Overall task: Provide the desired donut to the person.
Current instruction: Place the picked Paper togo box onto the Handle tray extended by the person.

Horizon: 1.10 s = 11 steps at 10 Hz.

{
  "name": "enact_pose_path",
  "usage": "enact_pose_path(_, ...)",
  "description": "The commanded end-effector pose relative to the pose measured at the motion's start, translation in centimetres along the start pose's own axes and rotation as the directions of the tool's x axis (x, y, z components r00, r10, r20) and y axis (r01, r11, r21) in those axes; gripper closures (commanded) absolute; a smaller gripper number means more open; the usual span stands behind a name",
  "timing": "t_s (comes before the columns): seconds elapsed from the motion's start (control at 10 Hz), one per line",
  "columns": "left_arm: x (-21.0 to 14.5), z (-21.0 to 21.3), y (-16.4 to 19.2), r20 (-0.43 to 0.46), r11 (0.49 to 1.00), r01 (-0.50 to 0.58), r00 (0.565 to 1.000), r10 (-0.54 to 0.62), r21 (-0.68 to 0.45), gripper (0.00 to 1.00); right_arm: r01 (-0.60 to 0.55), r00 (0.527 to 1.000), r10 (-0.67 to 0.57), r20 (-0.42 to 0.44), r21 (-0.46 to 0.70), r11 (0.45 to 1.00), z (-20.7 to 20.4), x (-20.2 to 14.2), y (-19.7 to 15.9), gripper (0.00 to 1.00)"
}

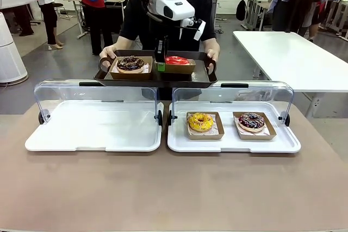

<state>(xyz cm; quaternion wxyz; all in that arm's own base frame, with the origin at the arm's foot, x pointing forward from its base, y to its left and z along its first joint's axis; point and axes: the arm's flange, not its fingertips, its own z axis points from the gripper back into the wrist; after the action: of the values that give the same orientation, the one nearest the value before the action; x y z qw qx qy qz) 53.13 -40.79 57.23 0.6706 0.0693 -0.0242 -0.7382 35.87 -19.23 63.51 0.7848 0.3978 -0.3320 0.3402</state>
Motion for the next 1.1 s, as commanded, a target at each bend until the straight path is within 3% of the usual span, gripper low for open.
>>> enact_pose_path(0.0, 0.5, 0.2, 1.52, 0.022, 1.0, 0.0, 1.0, 0.001, -0.008, 0.99, -0.006, 1.0, 0.006, 0.022, 0.012, 1.0, -0.09, 0.02, 0.06, 0.0)
enact_pose_path(0.1, 0.35, -0.13, 1.65, 0.031, 1.0, 0.007, 0.999, -0.007, 0.0, 0.99, -0.006, 1.0, 0.006, 0.022, 0.012, 1.0, -0.09, 0.02, 0.06, 0.0)
enact_pose_path(0.2, 0.19, -0.2, 1.64, 0.044, 1.0, 0.031, 0.999, -0.031, 0.007, 0.39, -0.006, 1.0, 0.006, 0.022, 0.012, 1.0, -0.09, 0.02, 0.06, 0.0)
enact_pose_path(0.3, 0.09, -0.16, 1.73, 0.048, 0.999, 0.034, 0.998, -0.034, 0.01, 0.39, -0.006, 1.0, 0.006, 0.022, 0.012, 1.0, -0.09, 0.02, 0.06, 0.0)
enact_pose_path(0.4, 0.01, -0.19, 1.86, 0.043, 0.999, 0.035, 0.998, -0.036, 0.008, 0.0, -0.006, 1.0, 0.006, 0.022, 0.012, 1.0, -0.09, 0.02, 0.06, 0.0)
enact_pose_path(0.5, -0.18, -0.2, 1.73, 0.043, 0.999, 0.032, 0.999, -0.032, 0.009, 0.36, -0.006, 1.0, 0.006, 0.022, 0.012, 1.0, -0.09, 0.02, 0.06, 0.0)
enact_pose_path(0.6, -0.29, -0.21, 1.65, 0.043, 0.999, 0.032, 0.999, -0.032, 0.009, 0.0, -0.006, 1.0, 0.006, 0.022, 0.012, 1.0, -0.09, 0.02, 0.06, 0.0)
enact_pose_path(1.0, -0.44, 0.26, 1.61, 0.043, 1.0, 0.029, 0.999, -0.029, 0.011, 0.0, -0.006, 1.0, 0.006, 0.022, 0.012, 1.0, -0.09, 0.02, 0.06, 0.0)
